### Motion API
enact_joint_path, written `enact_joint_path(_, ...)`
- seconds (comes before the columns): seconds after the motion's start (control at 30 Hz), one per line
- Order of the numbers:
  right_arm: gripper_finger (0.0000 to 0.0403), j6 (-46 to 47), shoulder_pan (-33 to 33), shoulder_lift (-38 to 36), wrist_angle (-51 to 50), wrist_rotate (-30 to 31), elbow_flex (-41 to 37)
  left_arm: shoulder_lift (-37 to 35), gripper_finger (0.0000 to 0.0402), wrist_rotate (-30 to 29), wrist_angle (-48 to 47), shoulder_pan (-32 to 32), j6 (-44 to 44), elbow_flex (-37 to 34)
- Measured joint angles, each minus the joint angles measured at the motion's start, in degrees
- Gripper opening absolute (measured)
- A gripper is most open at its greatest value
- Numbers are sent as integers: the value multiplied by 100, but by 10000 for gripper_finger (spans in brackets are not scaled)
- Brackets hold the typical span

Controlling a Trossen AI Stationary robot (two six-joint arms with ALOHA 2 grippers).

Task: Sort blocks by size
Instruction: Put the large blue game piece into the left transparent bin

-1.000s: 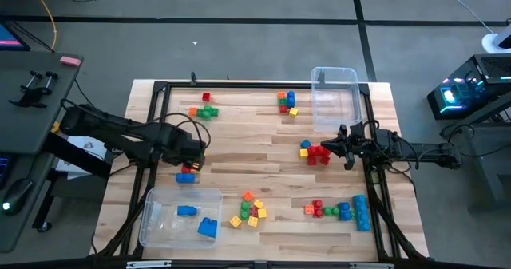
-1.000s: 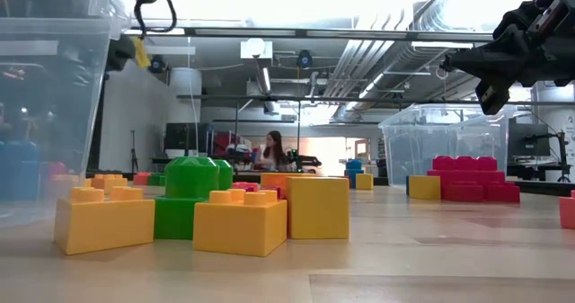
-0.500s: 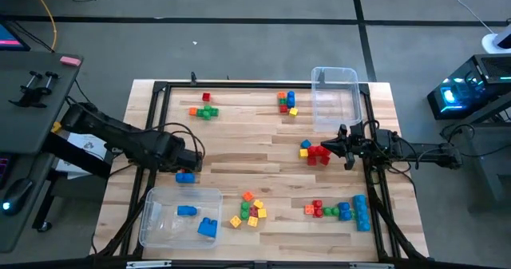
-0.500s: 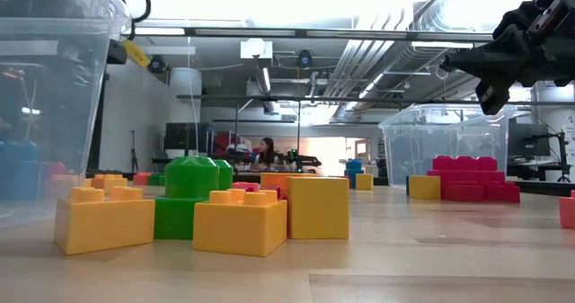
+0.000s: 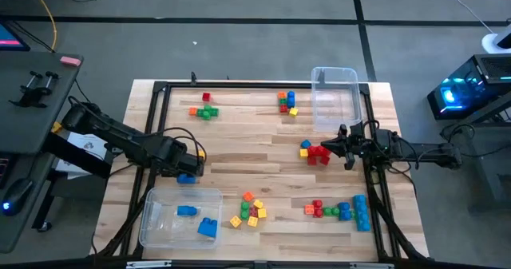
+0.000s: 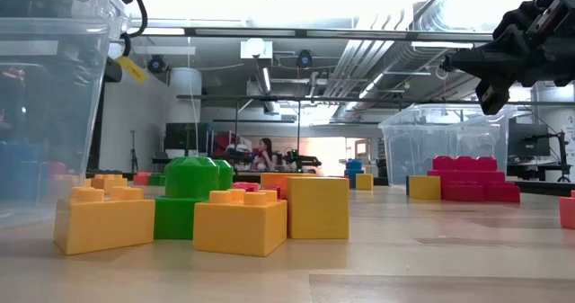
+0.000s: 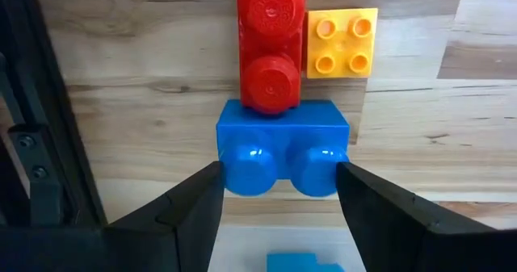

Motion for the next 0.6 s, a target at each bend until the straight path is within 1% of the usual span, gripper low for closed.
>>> enact_joint_path(0.13,5,1,0,-4,0,-1,1,-1,230,-36,-2,0,40,-2)
enact_joint_path(0.2,5,0,0,-2,0,-1,1,0,230,-120,-2,0,250,-2)
enact_joint_path(0.37,5,1,0,-2,0,0,1,0,230,-646,-8,95,1256,-7)
enact_joint_path(0.6,5,2,0,-2,0,-1,-1,0,229,-886,-42,618,2724,-7)
